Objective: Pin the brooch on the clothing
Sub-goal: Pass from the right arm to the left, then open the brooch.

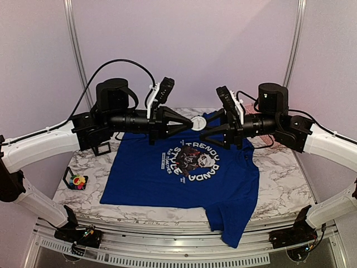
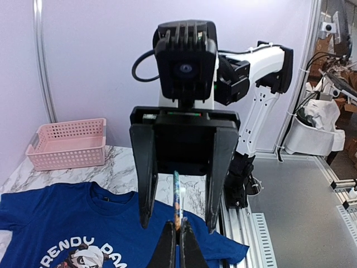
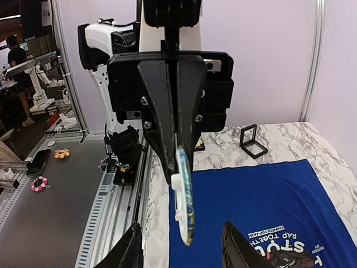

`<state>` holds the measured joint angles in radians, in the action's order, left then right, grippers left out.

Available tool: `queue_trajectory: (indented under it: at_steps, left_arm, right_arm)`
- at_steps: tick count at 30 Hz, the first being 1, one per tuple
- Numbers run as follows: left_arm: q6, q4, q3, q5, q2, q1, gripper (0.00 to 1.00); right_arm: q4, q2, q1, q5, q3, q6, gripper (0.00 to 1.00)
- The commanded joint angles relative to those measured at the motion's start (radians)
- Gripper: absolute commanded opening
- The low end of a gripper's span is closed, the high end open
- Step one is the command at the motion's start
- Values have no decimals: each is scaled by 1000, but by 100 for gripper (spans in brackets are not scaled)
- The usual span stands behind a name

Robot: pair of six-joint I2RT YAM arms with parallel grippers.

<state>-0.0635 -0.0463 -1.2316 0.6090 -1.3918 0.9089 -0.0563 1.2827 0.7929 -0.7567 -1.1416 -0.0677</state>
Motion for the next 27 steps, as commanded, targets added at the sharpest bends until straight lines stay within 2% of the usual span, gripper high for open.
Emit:
queue_trajectory:
  at_steps: [1,5,11,12,15,27]
  left_arm:
    - [10,-53,18,-16,10,4,0]
    - [22,-42,20,-11,10,5,0]
    - [61,-30,28,-18,21,14,0]
    - [62,-32,29,-18,23,16,0]
    - [62,-34,31,-18,25,19,0]
    - [127,-32,44,-10,36,31,0]
  right_arm:
    - [159,-3,2,-15,63,97,46]
    - [214,6,5,-14,72,133,43]
    - [238,13,4,-10,59,142,48]
    - [235,19,5,-6,55,145,45]
    - [232,33,4,9,46,147,27]
    - [259,41,5,40,51,174,8]
